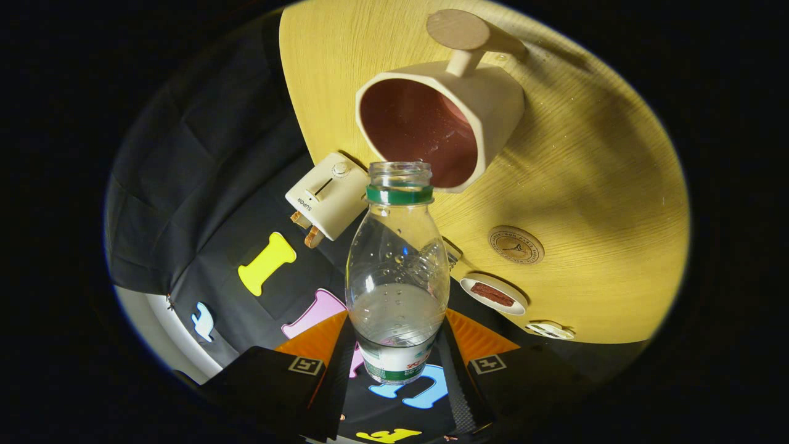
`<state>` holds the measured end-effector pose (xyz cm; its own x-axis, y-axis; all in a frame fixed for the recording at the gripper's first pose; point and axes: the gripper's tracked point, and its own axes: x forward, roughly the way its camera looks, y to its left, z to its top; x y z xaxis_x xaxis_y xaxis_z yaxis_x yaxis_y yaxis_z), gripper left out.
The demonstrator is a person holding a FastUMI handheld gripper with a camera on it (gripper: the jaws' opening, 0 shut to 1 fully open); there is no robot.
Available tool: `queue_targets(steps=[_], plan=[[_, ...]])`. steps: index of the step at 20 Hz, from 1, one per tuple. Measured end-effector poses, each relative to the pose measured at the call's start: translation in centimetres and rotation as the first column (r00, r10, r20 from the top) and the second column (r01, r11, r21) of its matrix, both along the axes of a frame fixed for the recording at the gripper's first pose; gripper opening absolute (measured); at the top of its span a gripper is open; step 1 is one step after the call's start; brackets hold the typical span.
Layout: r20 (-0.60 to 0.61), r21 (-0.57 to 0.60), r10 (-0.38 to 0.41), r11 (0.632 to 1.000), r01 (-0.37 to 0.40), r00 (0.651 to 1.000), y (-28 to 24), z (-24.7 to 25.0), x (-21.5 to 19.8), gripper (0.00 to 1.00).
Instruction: Take the bottle from table, then pour the juice into the cup, finally place the bottle on the coaster
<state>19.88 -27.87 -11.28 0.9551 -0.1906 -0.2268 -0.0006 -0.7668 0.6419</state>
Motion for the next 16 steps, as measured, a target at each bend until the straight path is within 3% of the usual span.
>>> queue_targets(steps=[12,16], plan=[[-0.041,-0.057,0.041,0.997,-0.043,0.998,1.1,-0.9,0.0,0.71],[-0.096,-0.193,0.109,0.973,-0.126,0.989,2.5,-1.1,-0.2,0.71]])
